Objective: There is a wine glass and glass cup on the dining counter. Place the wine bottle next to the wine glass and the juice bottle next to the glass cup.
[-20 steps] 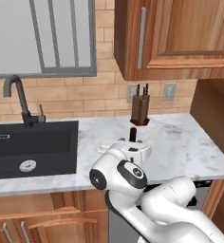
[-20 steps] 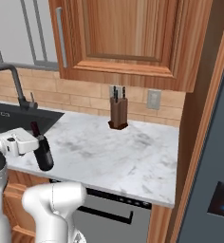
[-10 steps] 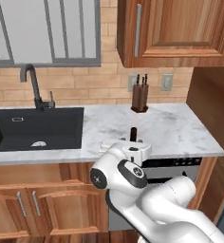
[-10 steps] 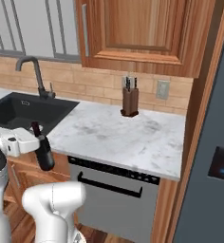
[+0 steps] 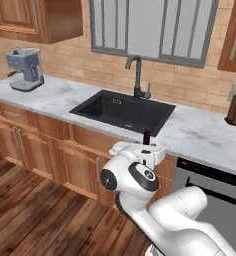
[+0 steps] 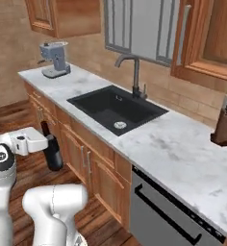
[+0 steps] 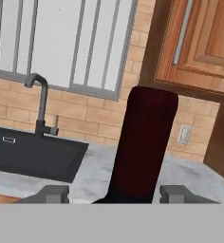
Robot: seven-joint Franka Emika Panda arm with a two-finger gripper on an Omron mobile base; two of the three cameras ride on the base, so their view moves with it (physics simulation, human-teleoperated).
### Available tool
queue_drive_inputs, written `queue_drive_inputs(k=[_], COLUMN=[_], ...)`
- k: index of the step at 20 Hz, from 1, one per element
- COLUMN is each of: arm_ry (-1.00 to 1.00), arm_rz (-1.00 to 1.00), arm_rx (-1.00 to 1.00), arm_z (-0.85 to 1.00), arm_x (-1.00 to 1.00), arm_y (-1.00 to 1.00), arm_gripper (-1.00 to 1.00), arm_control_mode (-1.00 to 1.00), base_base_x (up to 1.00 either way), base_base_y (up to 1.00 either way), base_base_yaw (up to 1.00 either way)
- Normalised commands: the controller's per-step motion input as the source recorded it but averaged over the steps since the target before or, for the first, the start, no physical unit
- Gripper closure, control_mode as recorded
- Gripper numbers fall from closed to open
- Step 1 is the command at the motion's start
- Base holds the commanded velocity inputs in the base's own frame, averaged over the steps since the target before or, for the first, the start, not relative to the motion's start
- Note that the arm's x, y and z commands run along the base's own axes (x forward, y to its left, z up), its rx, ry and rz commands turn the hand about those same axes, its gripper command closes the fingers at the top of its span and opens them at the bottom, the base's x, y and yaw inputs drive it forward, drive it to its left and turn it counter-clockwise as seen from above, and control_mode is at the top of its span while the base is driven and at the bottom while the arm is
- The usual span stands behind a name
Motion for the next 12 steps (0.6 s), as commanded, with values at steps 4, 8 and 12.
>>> queue_drive_inputs(k=[4, 8, 12], arm_ry=[0.00, 0.00, 0.00], arm_rz=[0.00, 0.00, 0.00], arm_rx=[0.00, 0.00, 0.00], arm_z=[0.00, 0.00, 0.00], arm_x=[0.00, 0.00, 0.00], arm_y=[0.00, 0.00, 0.00], arm_gripper=[1.00, 1.00, 1.00], arm_control_mode=[1.00, 1.00, 1.00], base_base_x=[-0.03, -0.03, -0.03], base_base_y=[0.00, 0.00, 0.00], base_base_yaw=[1.00, 1.00, 1.00])
